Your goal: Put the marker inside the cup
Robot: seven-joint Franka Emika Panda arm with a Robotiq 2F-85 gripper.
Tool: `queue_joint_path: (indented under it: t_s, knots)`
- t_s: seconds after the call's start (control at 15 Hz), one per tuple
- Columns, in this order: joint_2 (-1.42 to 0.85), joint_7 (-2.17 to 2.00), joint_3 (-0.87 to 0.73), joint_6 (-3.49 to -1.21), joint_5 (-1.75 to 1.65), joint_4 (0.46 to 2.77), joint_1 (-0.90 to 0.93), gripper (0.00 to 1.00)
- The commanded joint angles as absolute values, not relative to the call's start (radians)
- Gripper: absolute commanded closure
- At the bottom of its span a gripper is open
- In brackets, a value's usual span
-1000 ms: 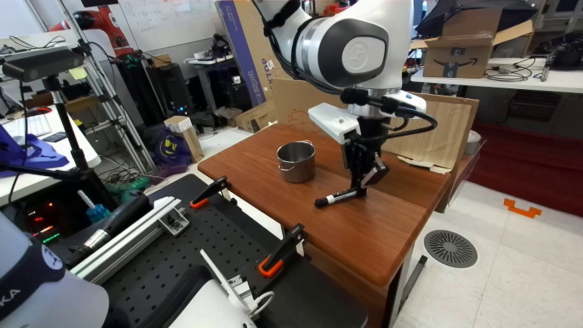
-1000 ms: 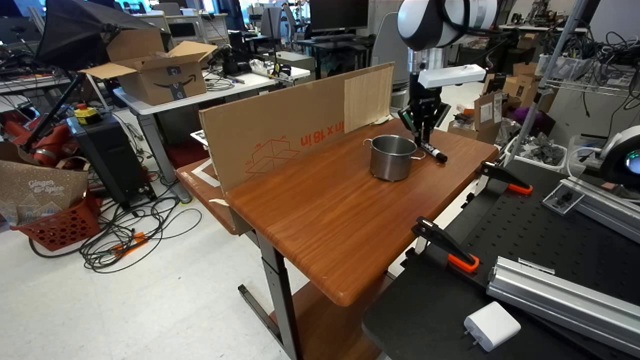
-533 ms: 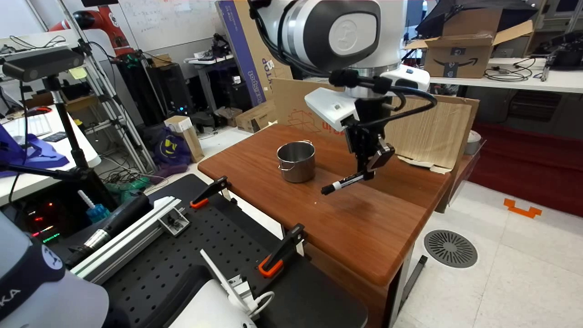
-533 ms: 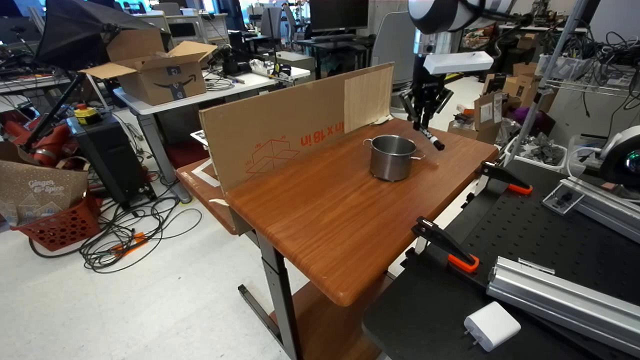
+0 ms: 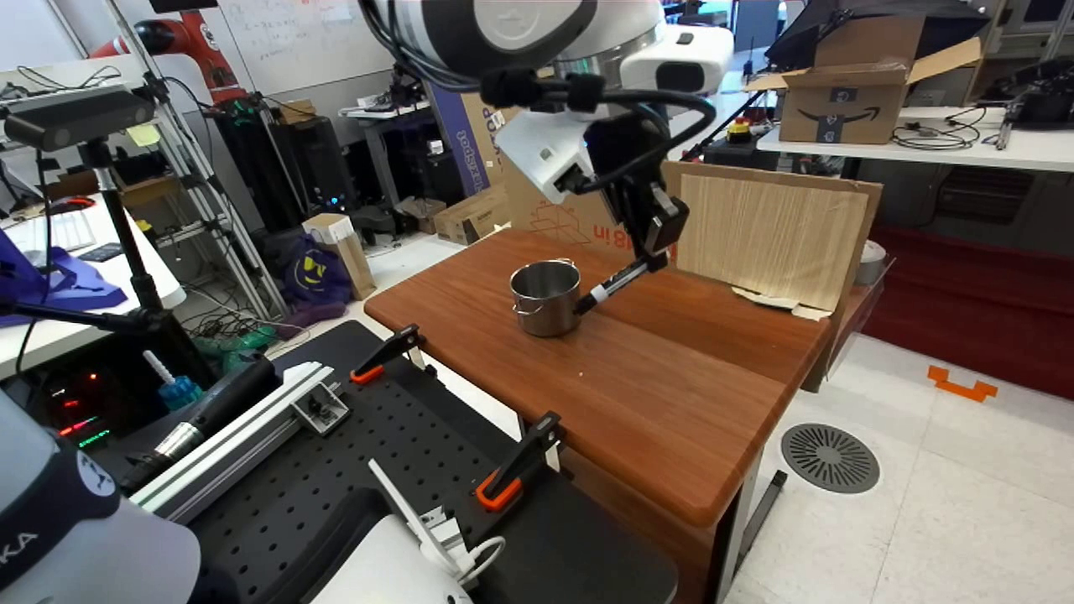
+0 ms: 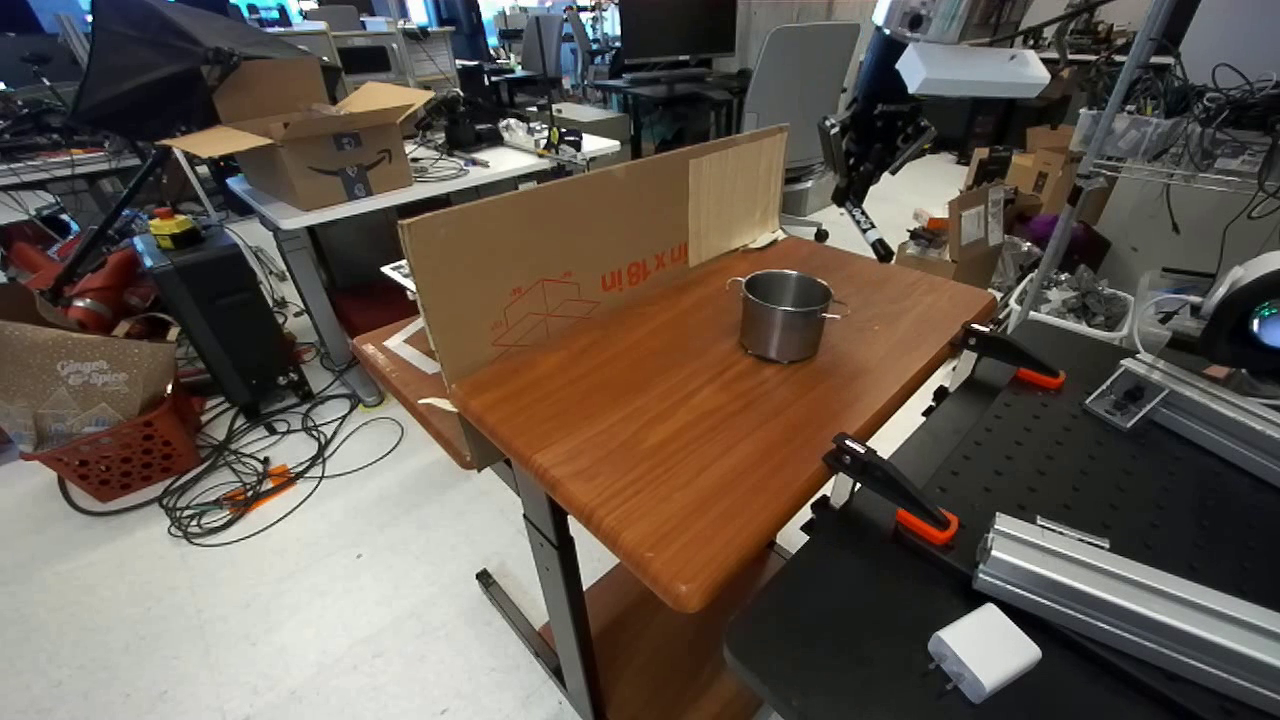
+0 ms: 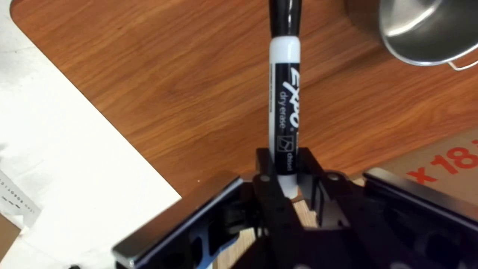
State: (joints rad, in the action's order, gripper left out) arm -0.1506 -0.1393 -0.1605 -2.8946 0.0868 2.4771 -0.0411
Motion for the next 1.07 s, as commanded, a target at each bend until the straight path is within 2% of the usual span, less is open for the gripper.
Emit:
queue_joint_path:
  t_s: [0.0, 0.4, 1.0]
  knots:
    - [-0.046, -0.167, -0.13, -3.018, 0.058, 2.598, -0.027, 0.95]
    - [0.012, -0.221, -0.092, -3.107, 0.048, 2.657, 0.031, 0.95]
    - [-0.036, -0.366, -0.084, -3.13, -0.115, 2.616, 0.06, 0.95]
